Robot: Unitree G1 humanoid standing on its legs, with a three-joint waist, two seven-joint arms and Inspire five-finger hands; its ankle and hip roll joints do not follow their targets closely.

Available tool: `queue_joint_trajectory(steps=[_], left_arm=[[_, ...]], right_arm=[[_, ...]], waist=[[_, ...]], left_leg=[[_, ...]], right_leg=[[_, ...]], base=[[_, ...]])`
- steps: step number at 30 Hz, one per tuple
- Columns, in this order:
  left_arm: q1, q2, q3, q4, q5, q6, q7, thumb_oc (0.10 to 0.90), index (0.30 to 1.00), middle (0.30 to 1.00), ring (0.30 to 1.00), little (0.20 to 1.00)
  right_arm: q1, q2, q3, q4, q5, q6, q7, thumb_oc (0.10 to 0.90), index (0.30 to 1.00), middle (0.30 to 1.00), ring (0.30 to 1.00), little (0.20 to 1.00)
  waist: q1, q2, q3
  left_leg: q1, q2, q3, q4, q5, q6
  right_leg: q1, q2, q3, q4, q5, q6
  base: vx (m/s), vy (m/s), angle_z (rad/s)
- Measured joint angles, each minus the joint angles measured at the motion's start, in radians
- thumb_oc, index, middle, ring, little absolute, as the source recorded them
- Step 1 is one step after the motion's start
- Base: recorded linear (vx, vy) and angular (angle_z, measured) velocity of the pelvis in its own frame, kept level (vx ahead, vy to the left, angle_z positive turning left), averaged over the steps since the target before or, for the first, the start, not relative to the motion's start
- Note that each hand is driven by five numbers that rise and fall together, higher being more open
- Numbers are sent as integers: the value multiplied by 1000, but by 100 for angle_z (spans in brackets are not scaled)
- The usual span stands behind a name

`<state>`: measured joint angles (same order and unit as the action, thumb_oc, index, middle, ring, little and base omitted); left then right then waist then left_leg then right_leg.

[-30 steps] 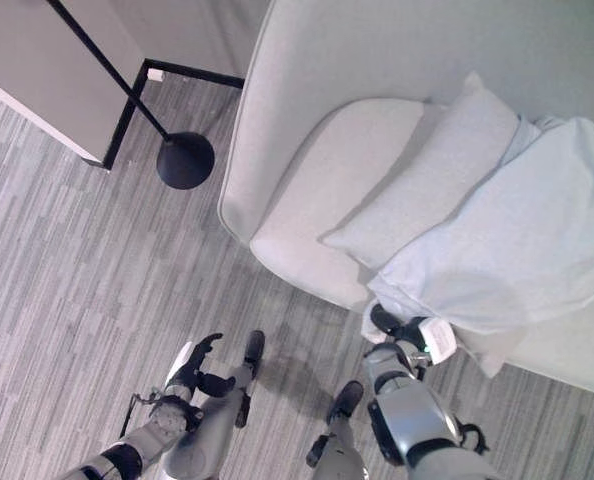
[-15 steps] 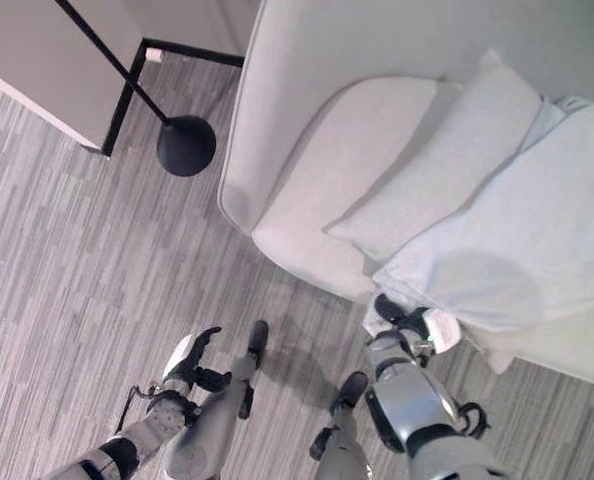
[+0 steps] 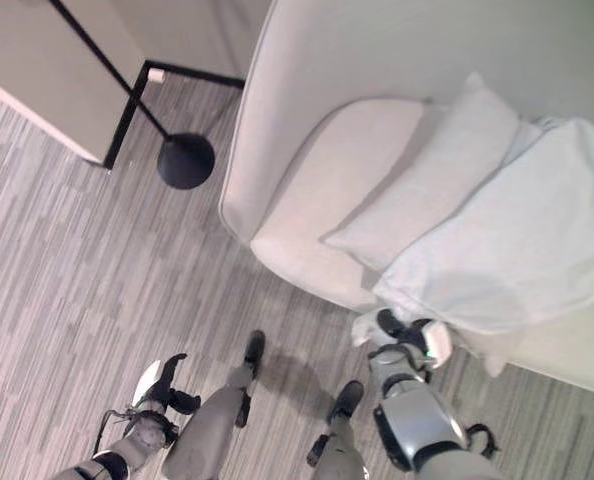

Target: Hang the clothes on the sofa on the clothes rack.

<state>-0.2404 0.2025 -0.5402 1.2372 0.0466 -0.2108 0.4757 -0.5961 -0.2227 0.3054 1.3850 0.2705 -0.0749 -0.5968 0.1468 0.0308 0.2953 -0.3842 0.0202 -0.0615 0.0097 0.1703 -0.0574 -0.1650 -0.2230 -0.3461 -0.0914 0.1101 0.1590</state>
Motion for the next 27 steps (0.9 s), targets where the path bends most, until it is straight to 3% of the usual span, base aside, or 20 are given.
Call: queue_joint_trajectory(steps=[2,5,6,10,13,15,17,20,23,27], left_arm=[[2,5,10,2,-4,-1,-3,800,900,900,900,900],[51,12,86,4,-10,0,-4,800,900,900,900,900],[66,15,97,-1,-10,0,-7,800,900,900,900,900],[146,14,130,-73,-17,18,-16,800,900,900,900,900],[228,6,170,-119,-42,34,-50,800,900,900,900,900],[258,8,175,-128,-50,40,-51,800,900,900,900,900],[303,10,195,-237,-96,71,-78,800,900,900,900,900],[333,26,201,-366,-128,51,-95,800,900,900,900,900],[326,61,200,-580,-165,42,-136,800,900,900,900,900],[313,100,215,-658,-172,17,-158,800,900,900,900,900]], right_arm=[[57,68,26,-82,33,-20,17,400,300,300,300,300],[268,104,106,-491,121,-38,56,400,300,300,300,300],[322,99,130,-611,144,-44,74,400,300,300,300,300],[400,-20,175,-957,187,-45,137,400,300,300,300,300],[367,-106,60,-1041,183,-35,153,400,300,300,300,300],[341,-129,-4,-1050,174,-67,143,400,300,300,300,300],[317,-160,-56,-1111,147,-46,125,400,300,300,300,300],[262,-222,-92,-1145,65,-42,85,400,300,300,300,300],[75,-316,-143,-1161,-27,4,46,400,300,300,300,300],[-161,-425,-155,-1161,-143,38,0,400,300,300,300,300]], waist=[[-27,-35,-33],[-59,-88,-76],[-69,-94,-89],[-75,-77,-134],[-69,-33,-210],[-67,-16,-252],[-63,-2,-249],[-62,-6,-247],[-67,-14,-244],[-61,-13,-243]], left_leg=[[27,5,15,-4,-10,-5],[110,14,57,-40,-11,-5],[130,16,64,-53,-17,-9],[222,12,80,-100,-13,-9],[273,0,79,-105,-31,13],[279,-1,88,-104,-36,15],[296,-1,104,-105,-37,11],[317,4,109,-101,-34,13],[344,13,117,-100,-37,11],[361,22,118,-101,-38,7]], right_leg=[[14,2,19,0,-2,-2],[54,1,55,-1,-7,-7],[64,1,65,-1,-8,-7],[127,-6,74,-1,-7,-2],[182,-19,71,-1,-21,12],[180,-22,76,-2,-27,11],[192,-23,80,-2,-27,14],[207,-19,93,-2,-27,14],[228,-11,104,-4,-29,11],[243,0,108,-2,-32,8]], base=[[39,-30,-30],[49,-2,-38],[64,-7,-28],[80,-12,-9],[85,-2,4],[101,-4,-8],[41,-17,-13],[23,-9,-10],[38,-30,-9],[8,-23,-6]])
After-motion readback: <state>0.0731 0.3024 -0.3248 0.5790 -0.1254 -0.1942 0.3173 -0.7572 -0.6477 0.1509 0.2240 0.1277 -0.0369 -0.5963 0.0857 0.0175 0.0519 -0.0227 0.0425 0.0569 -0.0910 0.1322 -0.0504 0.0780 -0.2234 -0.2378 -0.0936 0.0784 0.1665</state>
